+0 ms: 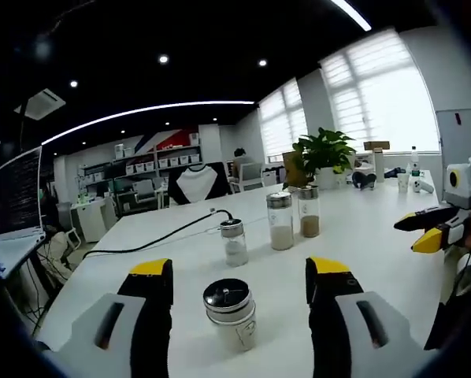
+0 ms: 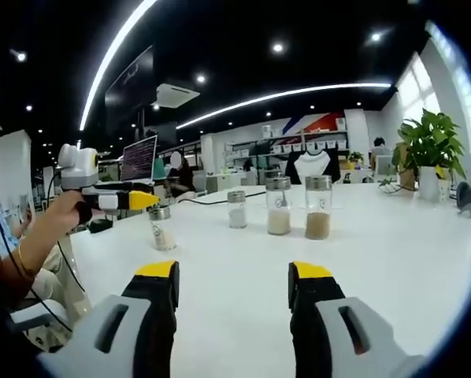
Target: Rotate the seasoning bottle until the label or dispensing opening points toward the visible target arrow and the bottle remains upright within the marked orientation range
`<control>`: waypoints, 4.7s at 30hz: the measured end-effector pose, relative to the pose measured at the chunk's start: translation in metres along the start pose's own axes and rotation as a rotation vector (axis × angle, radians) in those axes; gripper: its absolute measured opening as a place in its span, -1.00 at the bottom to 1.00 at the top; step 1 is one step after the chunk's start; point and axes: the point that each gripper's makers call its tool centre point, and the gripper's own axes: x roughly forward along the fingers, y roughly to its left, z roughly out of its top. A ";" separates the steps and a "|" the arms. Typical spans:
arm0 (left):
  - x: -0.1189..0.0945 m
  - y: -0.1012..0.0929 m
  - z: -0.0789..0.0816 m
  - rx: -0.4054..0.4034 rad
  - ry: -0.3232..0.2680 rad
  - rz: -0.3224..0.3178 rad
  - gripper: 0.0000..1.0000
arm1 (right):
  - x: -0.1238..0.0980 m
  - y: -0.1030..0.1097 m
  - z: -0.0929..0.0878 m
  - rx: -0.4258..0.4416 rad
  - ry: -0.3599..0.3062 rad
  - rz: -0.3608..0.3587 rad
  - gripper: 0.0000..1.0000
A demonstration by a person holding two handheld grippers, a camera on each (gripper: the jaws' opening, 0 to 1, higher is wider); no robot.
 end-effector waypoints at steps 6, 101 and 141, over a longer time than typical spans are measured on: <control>0.013 0.002 0.008 -0.005 0.004 0.047 0.68 | 0.000 -0.002 -0.004 -0.007 0.020 0.001 0.16; 0.207 0.013 -0.041 -0.176 -0.027 0.249 -0.17 | -0.007 -0.035 -0.005 -0.054 0.042 -0.067 -0.11; 0.217 0.018 -0.049 -0.228 -0.045 0.166 -0.26 | -0.006 -0.036 -0.009 -0.044 0.059 -0.071 -0.16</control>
